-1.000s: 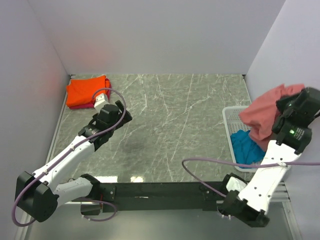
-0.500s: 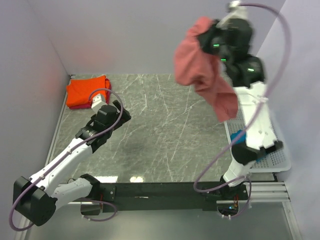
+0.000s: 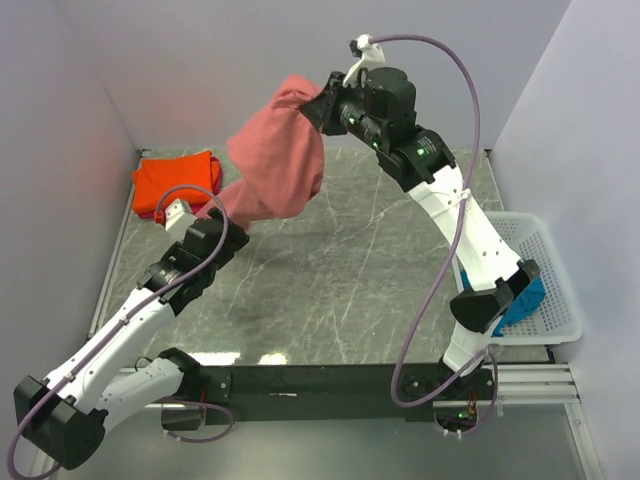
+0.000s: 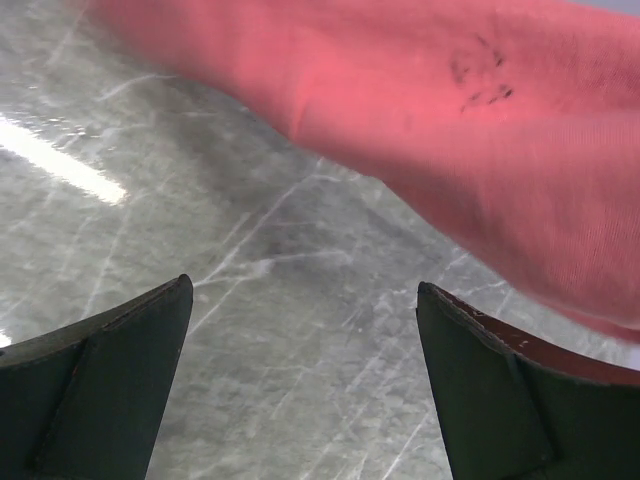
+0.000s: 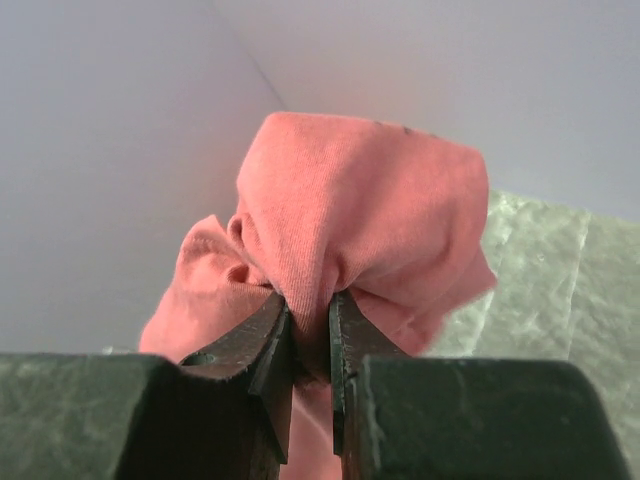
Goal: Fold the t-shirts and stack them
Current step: Move the tshirt to the center of the board, then flatten the tshirt out
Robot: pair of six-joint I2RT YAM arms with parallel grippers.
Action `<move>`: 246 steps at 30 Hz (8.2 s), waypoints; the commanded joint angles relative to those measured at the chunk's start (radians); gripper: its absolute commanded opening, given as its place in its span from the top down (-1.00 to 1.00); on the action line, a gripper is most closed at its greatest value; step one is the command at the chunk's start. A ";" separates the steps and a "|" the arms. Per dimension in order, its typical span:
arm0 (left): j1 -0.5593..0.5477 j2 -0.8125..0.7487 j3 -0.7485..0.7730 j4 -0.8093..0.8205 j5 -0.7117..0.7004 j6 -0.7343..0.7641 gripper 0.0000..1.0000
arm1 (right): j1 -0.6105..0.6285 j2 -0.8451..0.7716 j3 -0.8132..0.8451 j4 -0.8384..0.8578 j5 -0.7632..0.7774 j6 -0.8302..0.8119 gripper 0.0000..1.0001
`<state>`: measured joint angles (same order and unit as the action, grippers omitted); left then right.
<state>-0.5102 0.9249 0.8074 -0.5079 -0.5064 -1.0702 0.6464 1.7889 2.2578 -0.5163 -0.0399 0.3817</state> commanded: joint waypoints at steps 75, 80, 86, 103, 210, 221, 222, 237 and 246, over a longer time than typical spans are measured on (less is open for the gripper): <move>0.288 -0.185 0.361 0.066 -0.112 0.114 0.99 | 0.019 -0.828 -0.851 0.084 0.713 -0.119 1.00; 0.286 -0.314 0.441 0.012 -0.190 0.138 0.99 | 0.018 -0.977 -0.814 0.018 0.683 -0.102 1.00; 0.288 -0.321 0.493 0.014 -0.193 0.171 0.99 | 0.018 -1.063 -0.813 -0.028 0.626 -0.070 1.00; 0.449 0.586 0.611 -0.010 0.026 0.200 0.02 | -0.441 -0.334 -0.838 0.115 0.098 -0.043 0.33; -0.014 0.852 0.300 0.186 0.385 0.240 -0.99 | -0.367 0.176 -0.787 0.157 -0.107 0.009 -0.77; -0.020 0.732 0.125 0.224 0.437 0.210 -0.99 | -0.268 0.140 -1.024 0.246 -0.126 0.140 -0.76; -0.025 0.726 0.118 0.215 0.428 0.204 -0.99 | -0.258 0.123 -1.058 0.248 -0.123 0.143 -0.76; -0.297 0.269 -0.096 -0.107 0.441 0.049 -0.99 | -0.085 -0.541 -1.745 0.139 0.017 0.396 -0.76; -0.061 0.196 -0.007 -0.151 0.131 -0.004 -0.99 | -0.099 -0.629 -1.474 0.148 0.129 0.231 -0.82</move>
<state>-0.6899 1.1267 0.7628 -0.6632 -0.2462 -1.0744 0.5587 1.1728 0.6628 -0.3996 0.0345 0.6750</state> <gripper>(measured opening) 0.995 0.905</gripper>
